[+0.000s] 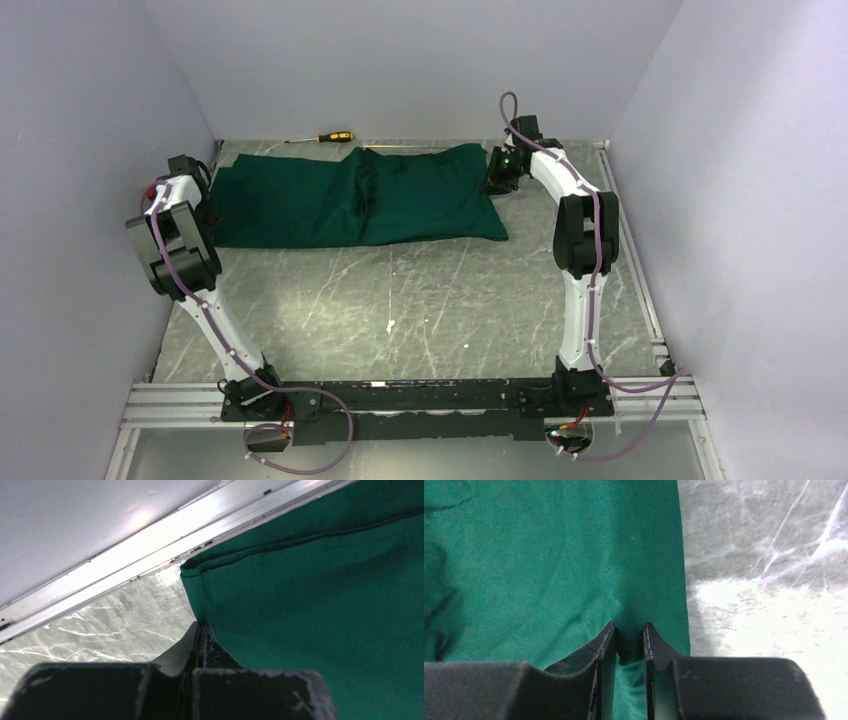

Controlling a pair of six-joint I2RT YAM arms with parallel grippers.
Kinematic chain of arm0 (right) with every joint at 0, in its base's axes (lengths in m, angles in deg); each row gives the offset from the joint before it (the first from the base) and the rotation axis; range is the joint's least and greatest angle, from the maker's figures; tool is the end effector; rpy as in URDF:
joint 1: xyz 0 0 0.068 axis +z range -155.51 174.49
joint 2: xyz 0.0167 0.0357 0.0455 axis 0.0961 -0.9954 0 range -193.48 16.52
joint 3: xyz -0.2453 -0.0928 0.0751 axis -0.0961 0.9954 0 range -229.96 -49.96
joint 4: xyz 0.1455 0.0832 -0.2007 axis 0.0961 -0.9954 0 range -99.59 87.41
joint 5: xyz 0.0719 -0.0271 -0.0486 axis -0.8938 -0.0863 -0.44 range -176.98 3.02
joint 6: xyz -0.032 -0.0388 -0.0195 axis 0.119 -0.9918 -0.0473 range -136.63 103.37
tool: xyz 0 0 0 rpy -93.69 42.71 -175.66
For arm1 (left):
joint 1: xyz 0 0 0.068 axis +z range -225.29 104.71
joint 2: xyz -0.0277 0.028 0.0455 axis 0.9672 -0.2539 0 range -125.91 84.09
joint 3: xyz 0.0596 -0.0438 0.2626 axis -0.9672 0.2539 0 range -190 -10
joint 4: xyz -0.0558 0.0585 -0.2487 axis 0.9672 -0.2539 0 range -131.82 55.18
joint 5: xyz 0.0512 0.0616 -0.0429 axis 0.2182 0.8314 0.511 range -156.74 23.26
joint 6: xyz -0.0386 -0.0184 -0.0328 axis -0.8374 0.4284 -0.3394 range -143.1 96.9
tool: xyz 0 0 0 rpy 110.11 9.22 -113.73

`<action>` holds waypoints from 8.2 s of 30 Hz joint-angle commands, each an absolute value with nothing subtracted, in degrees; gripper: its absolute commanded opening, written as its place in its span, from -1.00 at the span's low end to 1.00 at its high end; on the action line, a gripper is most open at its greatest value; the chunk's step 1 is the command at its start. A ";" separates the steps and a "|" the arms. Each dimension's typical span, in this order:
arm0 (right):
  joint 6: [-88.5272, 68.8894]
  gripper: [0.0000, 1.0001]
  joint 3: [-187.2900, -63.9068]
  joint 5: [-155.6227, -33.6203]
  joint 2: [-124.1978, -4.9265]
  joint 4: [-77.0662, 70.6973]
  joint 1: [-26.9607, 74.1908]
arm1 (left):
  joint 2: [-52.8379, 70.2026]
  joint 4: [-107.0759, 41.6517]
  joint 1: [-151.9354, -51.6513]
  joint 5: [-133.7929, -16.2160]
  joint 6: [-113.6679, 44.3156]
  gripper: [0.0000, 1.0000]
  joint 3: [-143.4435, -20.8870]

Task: Open and lay out the surgical kit

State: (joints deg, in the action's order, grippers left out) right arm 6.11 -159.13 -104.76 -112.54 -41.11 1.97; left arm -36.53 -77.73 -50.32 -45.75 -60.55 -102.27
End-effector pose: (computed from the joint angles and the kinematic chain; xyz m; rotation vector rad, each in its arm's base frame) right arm 0.4881 0.0752 0.1997 0.2337 2.6204 0.5907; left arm 0.3872 0.1944 0.1757 -1.4935 2.3028 0.4561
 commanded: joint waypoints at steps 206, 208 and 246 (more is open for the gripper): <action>-6.55 0.53 -180.14 -85.44 -128.70 -19.38 -13.68 | -30.28 -65.37 -54.70 -71.80 -48.53 0.27 -97.75; -6.40 0.55 -179.55 -86.60 -129.52 -18.23 -13.69 | -29.87 -65.16 -54.69 -71.53 -48.90 0.29 -97.54; -13.62 -0.67 -189.06 -83.68 -134.42 -26.62 -12.63 | -39.31 -71.64 -53.94 -75.88 -47.12 0.27 -111.67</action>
State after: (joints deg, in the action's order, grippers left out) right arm -13.50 -192.66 -82.97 -139.35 -31.54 -12.84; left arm -39.17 -72.18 -54.32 -74.73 -48.22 -109.22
